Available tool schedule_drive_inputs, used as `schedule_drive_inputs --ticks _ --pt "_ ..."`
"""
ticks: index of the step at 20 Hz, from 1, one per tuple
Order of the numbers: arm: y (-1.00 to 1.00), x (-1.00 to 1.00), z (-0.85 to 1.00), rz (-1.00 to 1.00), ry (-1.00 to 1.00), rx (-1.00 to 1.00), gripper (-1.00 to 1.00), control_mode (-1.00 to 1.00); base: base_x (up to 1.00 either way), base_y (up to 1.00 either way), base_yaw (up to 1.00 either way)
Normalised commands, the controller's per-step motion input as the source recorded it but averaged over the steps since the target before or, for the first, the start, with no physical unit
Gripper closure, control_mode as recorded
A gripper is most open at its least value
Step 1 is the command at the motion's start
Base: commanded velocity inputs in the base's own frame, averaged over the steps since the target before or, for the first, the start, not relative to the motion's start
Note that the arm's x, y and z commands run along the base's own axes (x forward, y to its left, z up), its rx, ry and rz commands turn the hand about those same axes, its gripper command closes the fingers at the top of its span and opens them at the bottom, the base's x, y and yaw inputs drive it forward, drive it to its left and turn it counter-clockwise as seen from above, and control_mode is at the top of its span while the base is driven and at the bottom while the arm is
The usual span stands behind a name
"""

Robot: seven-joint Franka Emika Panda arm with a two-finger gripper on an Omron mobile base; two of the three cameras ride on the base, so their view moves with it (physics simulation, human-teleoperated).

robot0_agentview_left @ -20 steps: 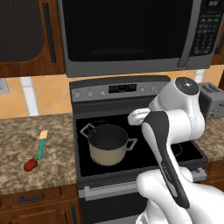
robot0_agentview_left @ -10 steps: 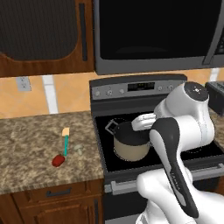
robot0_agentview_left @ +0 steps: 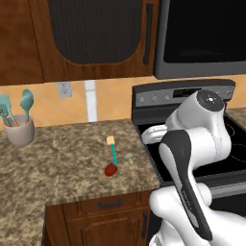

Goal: Put the bell pepper and mushroom in the pot. Retrieve the spatula and lightly stir the vegetables in the pot.

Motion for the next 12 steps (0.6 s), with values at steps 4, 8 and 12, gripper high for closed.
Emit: schedule_drive_inputs --ticks 4,8,12 --pt "0.00 0.00 0.00 0.00 0.00 0.00 -1.00 1.00 0.32 0.03 0.00" --pt "0.00 0.00 0.00 0.00 0.00 0.00 -1.00 1.00 0.70 0.22 0.00" --pt "0.00 0.00 0.00 0.00 0.00 0.00 -1.00 1.00 0.52 0.30 -0.01"
